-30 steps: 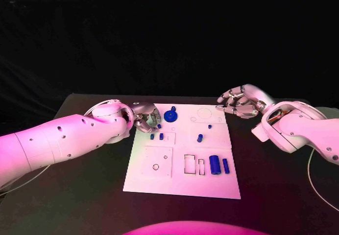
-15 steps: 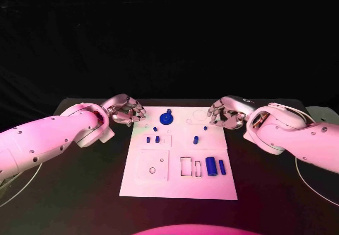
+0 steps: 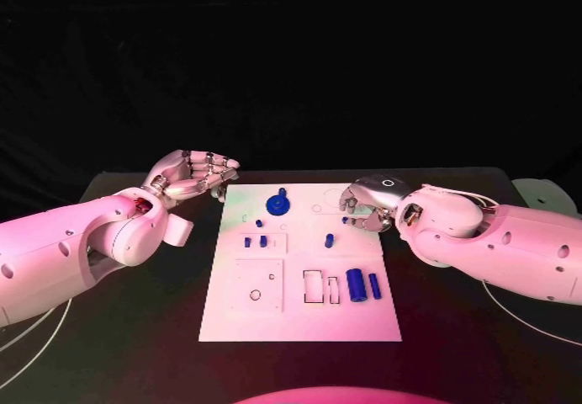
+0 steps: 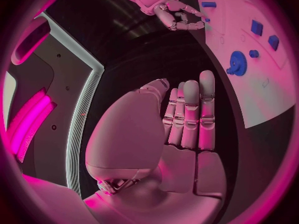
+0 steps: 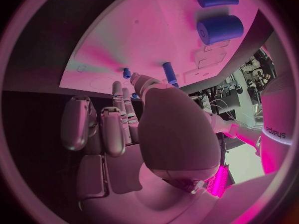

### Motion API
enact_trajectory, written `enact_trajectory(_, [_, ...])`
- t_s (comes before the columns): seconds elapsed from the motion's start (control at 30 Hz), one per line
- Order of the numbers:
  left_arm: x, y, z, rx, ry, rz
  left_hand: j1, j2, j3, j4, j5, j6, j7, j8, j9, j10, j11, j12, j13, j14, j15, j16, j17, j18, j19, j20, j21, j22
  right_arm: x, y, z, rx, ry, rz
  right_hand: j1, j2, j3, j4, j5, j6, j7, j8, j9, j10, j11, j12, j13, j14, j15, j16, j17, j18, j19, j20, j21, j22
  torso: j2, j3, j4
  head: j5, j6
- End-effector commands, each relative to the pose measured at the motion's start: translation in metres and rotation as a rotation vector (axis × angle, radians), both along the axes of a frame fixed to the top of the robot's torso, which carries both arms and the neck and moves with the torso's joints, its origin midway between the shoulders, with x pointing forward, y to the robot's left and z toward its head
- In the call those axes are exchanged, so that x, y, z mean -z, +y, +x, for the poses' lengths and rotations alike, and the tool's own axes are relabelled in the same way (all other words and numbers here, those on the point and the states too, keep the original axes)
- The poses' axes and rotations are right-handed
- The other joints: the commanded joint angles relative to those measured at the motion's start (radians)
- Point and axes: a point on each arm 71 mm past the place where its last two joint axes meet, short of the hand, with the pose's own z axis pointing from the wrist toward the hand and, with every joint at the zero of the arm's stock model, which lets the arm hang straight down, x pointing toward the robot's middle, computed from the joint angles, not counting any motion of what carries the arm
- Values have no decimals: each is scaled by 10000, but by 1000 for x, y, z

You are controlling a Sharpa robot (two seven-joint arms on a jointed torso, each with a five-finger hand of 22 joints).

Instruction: Assemble the parts on the task board

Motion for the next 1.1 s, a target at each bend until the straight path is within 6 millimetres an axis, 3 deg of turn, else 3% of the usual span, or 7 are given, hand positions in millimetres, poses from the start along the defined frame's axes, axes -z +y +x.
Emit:
enact_trajectory(0.03, [-3, 1, -1, -341, 44, -1222, 99, 5, 80, -2, 49, 45, 8, 57, 14, 39, 14, 44, 13, -22, -74, -56, -11, 75, -7, -87, -43, -12, 3, 3, 1, 18, -267, -833, 3, -96, 99, -17, -18, 62, 48, -60, -9, 12, 33, -79, -51, 460, 86, 70, 30, -110, 60, 33, 45, 318, 3, 7, -9, -12, -8])
enact_trajectory(0.4, [-3, 3, -3, -415, 128, -1335, 95, -10, 138, -21, 55, 14, 22, 61, 5, -32, 21, 104, 40, -54, -75, -101, -49, 70, -2, -99, -96, -47, 13, 10, 3, -65, -101, -1095, 60, 30, 691, -373, -86, 378, -30, 1, 24, 380, -56, -57, -208, 489, 15, 182, 199, -175, 200, 44, 444, 628, -9, 16, 5, -4, -104])
enact_trajectory(1.1, [-2, 5, -2, -525, 249, -1263, 130, -25, 262, -94, 59, -73, 63, 43, -19, -141, 49, 194, 77, -60, -65, -136, -94, 64, 30, -105, -149, -84, 26, 12, 2, -64, 338, -1388, -135, 227, 1401, -1120, -90, 835, -181, 158, 154, 883, -217, -19, -287, 514, -124, 263, 314, -248, 326, -71, 834, 950, -9, 31, -19, -13, -150])
